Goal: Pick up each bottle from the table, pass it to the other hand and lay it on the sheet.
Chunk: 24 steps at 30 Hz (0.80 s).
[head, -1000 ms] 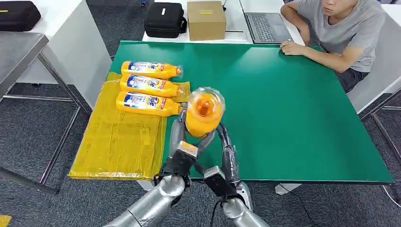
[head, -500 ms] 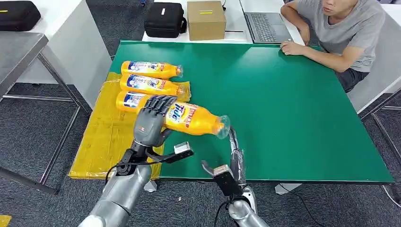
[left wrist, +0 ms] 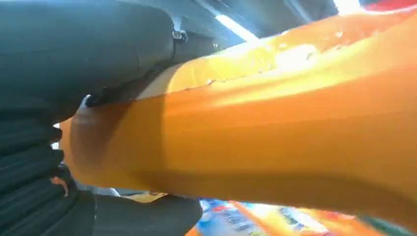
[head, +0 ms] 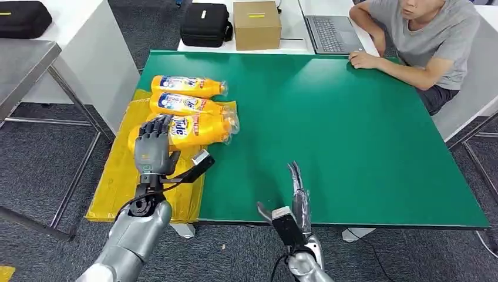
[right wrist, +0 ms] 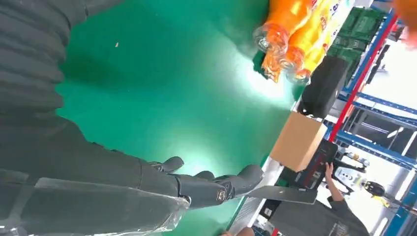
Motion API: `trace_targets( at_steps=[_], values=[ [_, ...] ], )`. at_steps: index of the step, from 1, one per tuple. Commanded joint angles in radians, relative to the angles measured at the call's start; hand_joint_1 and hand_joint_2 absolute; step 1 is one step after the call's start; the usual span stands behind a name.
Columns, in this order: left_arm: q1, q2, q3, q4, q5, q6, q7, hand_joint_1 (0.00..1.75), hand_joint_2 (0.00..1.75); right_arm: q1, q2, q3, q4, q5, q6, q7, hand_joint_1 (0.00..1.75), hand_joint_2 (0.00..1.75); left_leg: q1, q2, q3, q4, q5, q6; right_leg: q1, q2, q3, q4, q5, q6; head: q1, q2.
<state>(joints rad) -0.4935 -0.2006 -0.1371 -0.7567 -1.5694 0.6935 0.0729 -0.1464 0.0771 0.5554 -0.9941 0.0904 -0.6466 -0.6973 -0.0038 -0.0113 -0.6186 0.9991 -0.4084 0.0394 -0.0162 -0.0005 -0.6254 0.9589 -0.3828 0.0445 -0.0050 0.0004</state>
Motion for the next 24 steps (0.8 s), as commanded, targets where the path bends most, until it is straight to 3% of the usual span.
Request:
trace_targets(
  at_steps=[1, 5, 10, 13, 14, 15, 20, 24],
  values=[
    [-0.157, 0.078, -0.245, 0.384, -0.001, -0.003, 0.060, 1.75, 1.75, -0.015, 0.001, -0.032, 0.025, -0.002, 0.005, -0.001, 0.00, 1.75, 0.001, 0.002, 0.006, 0.000, -0.003, -0.002, 0.001, 0.001, 0.006, 0.000, -0.003, -0.002, 0.000, 0.000],
    [-0.167, 0.076, -0.254, 0.404, -0.001, -0.014, 0.070, 1.75, 1.75, -0.015, 0.003, -0.030, 0.028, 0.000, 0.005, -0.001, 0.00, 1.75, 0.001, 0.004, 0.006, 0.000, -0.003, -0.002, 0.001, 0.002, 0.005, 0.001, -0.002, -0.002, 0.000, 0.000],
    [-0.199, 0.096, -0.396, 0.458, -0.001, -0.033, 0.108, 1.75, 1.75, -0.012, 0.007, -0.033, 0.030, -0.004, 0.008, -0.001, 0.00, 1.75, 0.001, 0.002, 0.004, 0.000, -0.002, -0.002, 0.001, 0.001, 0.004, 0.001, -0.002, -0.002, 0.000, 0.000],
    [-0.209, 0.104, -0.471, 0.474, -0.001, -0.048, 0.169, 1.75, 1.75, -0.006, 0.011, -0.036, 0.033, -0.005, 0.006, -0.001, 0.00, 1.75, 0.002, 0.005, 0.013, 0.002, -0.007, -0.005, 0.003, 0.003, 0.011, 0.003, -0.006, -0.005, -0.001, 0.000],
    [-0.208, 0.104, -0.471, 0.475, -0.001, -0.052, 0.176, 1.75, 1.75, -0.005, 0.012, -0.037, 0.032, -0.005, 0.008, -0.001, 0.00, 1.75, 0.001, 0.003, 0.005, 0.000, -0.002, -0.002, 0.001, 0.001, 0.004, 0.001, -0.002, -0.002, 0.000, 0.000],
    [-0.208, 0.110, -0.475, 0.481, -0.001, -0.065, 0.195, 1.75, 1.75, 0.000, 0.014, -0.036, 0.031, -0.002, 0.007, -0.001, 0.00, 1.75, 0.002, 0.004, 0.010, 0.001, -0.005, -0.004, 0.002, 0.001, 0.009, 0.002, -0.005, -0.003, 0.000, 0.000],
    [-0.208, 0.118, -0.483, 0.485, -0.001, -0.073, 0.208, 1.75, 1.75, 0.001, 0.017, -0.034, 0.032, -0.001, 0.011, -0.001, 0.00, 1.75, 0.001, 0.004, 0.004, 0.000, -0.002, -0.002, 0.001, 0.002, 0.003, 0.001, -0.001, -0.002, 0.000, 0.000],
    [-0.197, 0.118, -0.458, 0.494, 0.021, -0.091, 0.183, 1.75, 1.75, -0.005, 0.015, -0.034, 0.037, 0.001, 0.007, -0.001, 0.00, 1.75, 0.002, 0.005, 0.009, 0.000, -0.005, -0.004, 0.002, 0.003, 0.008, 0.001, -0.004, -0.003, 0.000, 0.000]
  ],
)
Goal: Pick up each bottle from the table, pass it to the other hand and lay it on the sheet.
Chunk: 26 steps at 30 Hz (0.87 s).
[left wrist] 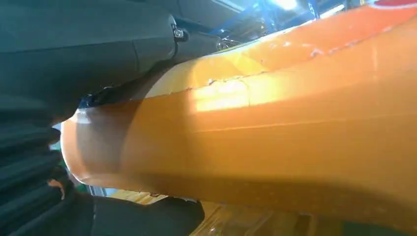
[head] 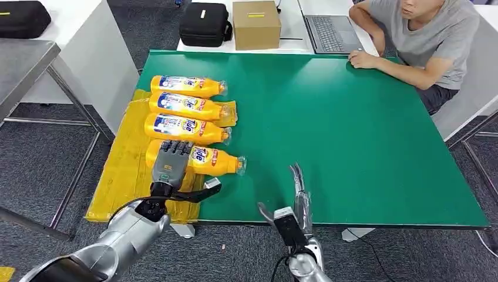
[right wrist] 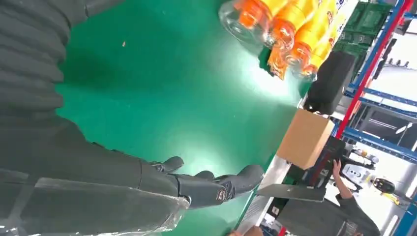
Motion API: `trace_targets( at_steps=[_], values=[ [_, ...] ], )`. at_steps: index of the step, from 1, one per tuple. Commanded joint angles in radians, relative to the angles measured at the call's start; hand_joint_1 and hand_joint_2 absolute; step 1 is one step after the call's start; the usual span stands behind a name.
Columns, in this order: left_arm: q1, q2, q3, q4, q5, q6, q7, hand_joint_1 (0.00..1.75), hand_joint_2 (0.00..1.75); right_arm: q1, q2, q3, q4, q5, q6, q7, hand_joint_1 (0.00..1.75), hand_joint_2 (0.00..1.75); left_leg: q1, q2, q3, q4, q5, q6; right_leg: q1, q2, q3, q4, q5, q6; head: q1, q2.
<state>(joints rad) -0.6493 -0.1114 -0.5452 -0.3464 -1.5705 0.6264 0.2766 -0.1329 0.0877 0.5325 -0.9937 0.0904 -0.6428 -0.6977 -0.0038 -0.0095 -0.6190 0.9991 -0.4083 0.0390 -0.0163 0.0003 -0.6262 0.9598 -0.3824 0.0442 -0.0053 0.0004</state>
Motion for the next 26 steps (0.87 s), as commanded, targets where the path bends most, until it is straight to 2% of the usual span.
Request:
trace_targets(
  at_steps=[1, 9, 14, 15, 17, 19, 22, 23, 26],
  values=[
    [-0.041, 0.025, -0.046, 0.087, 0.027, -0.035, -0.031, 1.75, 1.75, -0.020, 0.003, -0.011, 0.038, 0.000, 0.002, 0.000, 0.00, 1.75, 0.001, 0.002, 0.005, 0.000, -0.003, -0.002, 0.001, 0.002, 0.005, 0.000, -0.002, -0.002, 0.000, 0.000],
    [-0.043, 0.024, -0.025, 0.082, 0.031, -0.039, -0.056, 1.75, 1.75, -0.031, -0.003, -0.011, 0.043, -0.001, -0.002, 0.000, 0.00, 1.75, 0.000, 0.002, 0.003, 0.000, -0.001, -0.001, 0.001, 0.001, 0.003, 0.000, -0.001, -0.001, 0.000, 0.000],
    [-0.046, 0.016, -0.014, 0.083, 0.033, -0.037, -0.065, 1.75, 1.75, -0.041, 0.000, -0.009, 0.049, -0.003, 0.001, 0.000, 0.00, 1.75, 0.001, 0.002, 0.006, 0.001, -0.004, -0.002, 0.001, 0.001, 0.006, 0.000, -0.003, -0.002, 0.000, 0.000],
    [-0.046, 0.009, -0.009, 0.087, 0.038, -0.045, -0.075, 1.75, 1.75, -0.046, 0.001, -0.009, 0.054, -0.003, 0.000, 0.000, 0.00, 1.75, 0.000, 0.001, 0.002, 0.000, -0.001, -0.001, 0.000, 0.001, 0.002, 0.000, -0.001, -0.001, 0.000, 0.000],
    [-0.046, 0.007, 0.000, 0.087, 0.045, -0.047, -0.090, 1.73, 1.75, -0.049, 0.002, -0.011, 0.056, -0.005, 0.000, 0.000, 0.00, 1.75, 0.001, 0.002, 0.005, 0.001, -0.003, -0.002, 0.001, 0.001, 0.005, 0.000, -0.002, -0.002, 0.000, 0.000],
    [-0.042, -0.001, 0.020, 0.086, 0.065, -0.044, -0.112, 1.50, 1.75, -0.053, 0.002, -0.012, 0.062, -0.004, -0.006, 0.000, 0.00, 1.75, 0.001, 0.002, 0.004, 0.000, -0.002, -0.002, 0.001, 0.001, 0.004, 0.000, -0.002, -0.002, 0.000, 0.000],
    [-0.042, -0.008, 0.030, 0.090, 0.077, -0.057, -0.133, 1.41, 1.75, -0.054, 0.001, -0.014, 0.064, -0.006, -0.006, 0.000, 0.00, 1.75, 0.001, 0.001, 0.003, 0.000, -0.002, -0.001, 0.001, 0.001, 0.003, 0.000, -0.002, -0.001, 0.000, 0.000],
    [-0.039, -0.015, 0.070, 0.087, 0.126, -0.068, -0.182, 1.48, 1.75, -0.056, 0.002, -0.017, 0.070, -0.007, -0.006, 0.000, 0.00, 1.75, 0.001, 0.002, 0.006, 0.001, -0.004, -0.002, 0.001, 0.001, 0.006, 0.001, -0.003, -0.002, 0.000, 0.000],
    [-0.036, -0.027, 0.107, 0.089, 0.178, -0.100, -0.255, 1.47, 1.75, -0.056, -0.001, -0.018, 0.071, -0.006, -0.005, 0.000, 0.00, 1.75, 0.001, 0.001, 0.005, 0.000, -0.002, -0.002, 0.001, 0.000, 0.005, 0.000, -0.002, -0.002, 0.000, 0.000]
  ],
)
